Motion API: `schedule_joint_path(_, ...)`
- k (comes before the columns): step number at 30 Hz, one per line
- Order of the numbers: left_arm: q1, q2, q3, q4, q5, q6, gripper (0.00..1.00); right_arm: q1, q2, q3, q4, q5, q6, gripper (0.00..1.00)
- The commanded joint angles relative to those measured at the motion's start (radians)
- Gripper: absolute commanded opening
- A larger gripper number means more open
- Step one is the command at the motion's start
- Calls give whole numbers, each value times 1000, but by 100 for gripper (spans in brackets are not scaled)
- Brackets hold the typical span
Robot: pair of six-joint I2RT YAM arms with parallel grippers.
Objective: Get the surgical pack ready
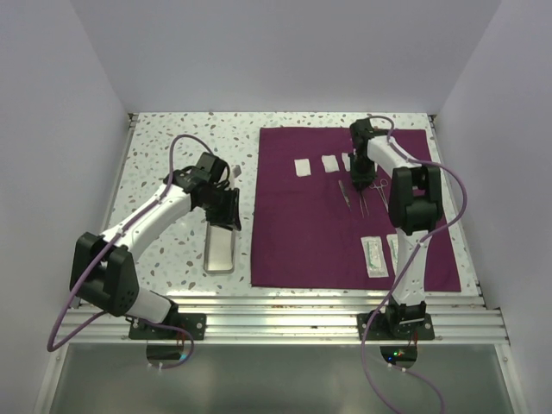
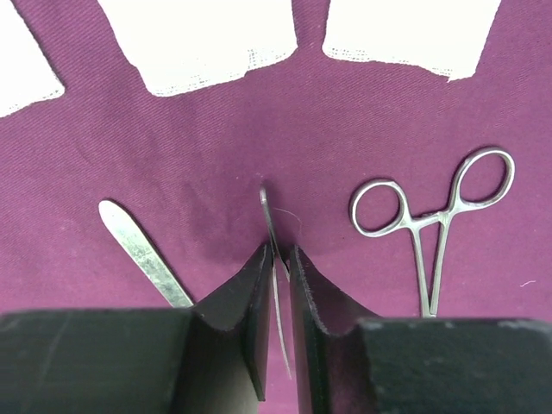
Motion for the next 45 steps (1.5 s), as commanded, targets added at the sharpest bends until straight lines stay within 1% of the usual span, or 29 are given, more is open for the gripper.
schedule_joint_path(1, -4, -43, 41, -7, 37, -1, 33, 1, 10, 12, 12, -17, -17, 16)
schedule_joint_path(3, -4, -48, 42, -6, 49, -4, 34, -1, 10, 20, 5, -20, -16, 11)
schedule_joint_path(4, -4, -49, 44, -4, 54, -6, 34, -1, 7, 29, -2, -15, -11, 3)
schedule_joint_path(5, -4, -52, 47, -4, 57, -7, 34, 2, 0, 50, -21, -5, -7, 0)
schedule_joint_path(8, -4, -63, 61, 17, 81, -15, 36, 10, -68, 118, -83, 11, 23, 0)
schedule_joint_path(11, -4, -68, 65, 85, 150, -32, 39, 30, -142, 188, -129, -38, 46, 0)
schedule_joint_path(12, -4, -68, 65, 135, 199, -47, 42, 36, -165, 214, -146, -128, 64, 0)
schedule_joint_path(14, -4, -68, 62, 195, 254, -68, 44, 41, -193, 218, -144, -255, 79, 0)
schedule_joint_path(15, -3, -69, 62, 264, 314, -78, 45, 45, -208, 180, -96, -361, 84, 0)
schedule_joint_path(16, -4, -72, 59, 301, 343, -108, 48, 52, -248, 146, -54, -579, 101, 0)
schedule_joint_path(17, -4, -75, 56, 342, 369, -125, 50, 53, -266, 102, -1, -721, 125, 0)
schedule_joint_path(18, -4, -80, 45, 429, 418, -142, 52, 58, -285, -1, 147, -847, 163, 0)
schedule_joint_path(19, -4, -84, 38, 471, 442, -162, 56, 62, -299, -47, 220, -948, 247, 0)
schedule_joint_path(20, -4, -89, 33, 499, 462, -191, 57, 84, -337, -92, 356, -1065, 285, 0)
schedule_joint_path(21, -4, -88, 30, 543, 469, -200, 59, 99, -355, -159, 400, -1086, 305, 0)
schedule_joint_path(22, -4, -88, 25, 568, 483, -210, 61, 134, -372, -178, 432, -1106, 326, 0)
schedule_joint_path(24, -4, -86, 12, 609, 494, -243, 63, 168, -400, -215, 492, -1130, 352, 0)
schedule_joint_path(26, -4, -81, 1, 625, 492, -263, 65, 211, -415, -242, 550, -1137, 424, 0)
schedule_joint_path(29, -3, -80, -28, 632, 471, -282, 65, 243, -451, -302, 694, -1126, 530, 0)
schedule_joint_path(32, -4, -69, -36, 626, 445, -296, 65, 265, -469, -348, 762, -1115, 613, 0)
schedule_joint_path(37, -4, -37, -8, 548, 401, -267, 62, 282, -498, -391, 819, -1068, 691, 0)
schedule_joint_path(41, -4, -17, 1, 531, 390, -270, 60, 309, -500, -384, 821, -1060, 701, 0)
schedule_joint_path(44, -4, -2, 16, 527, 382, -268, 55, 334, -498, -381, 807, -1049, 693, 0)
schedule_joint_path(45, -4, 1, 21, 522, 379, -267, 49, 340, -494, -381, 805, -1051, 693, 0)
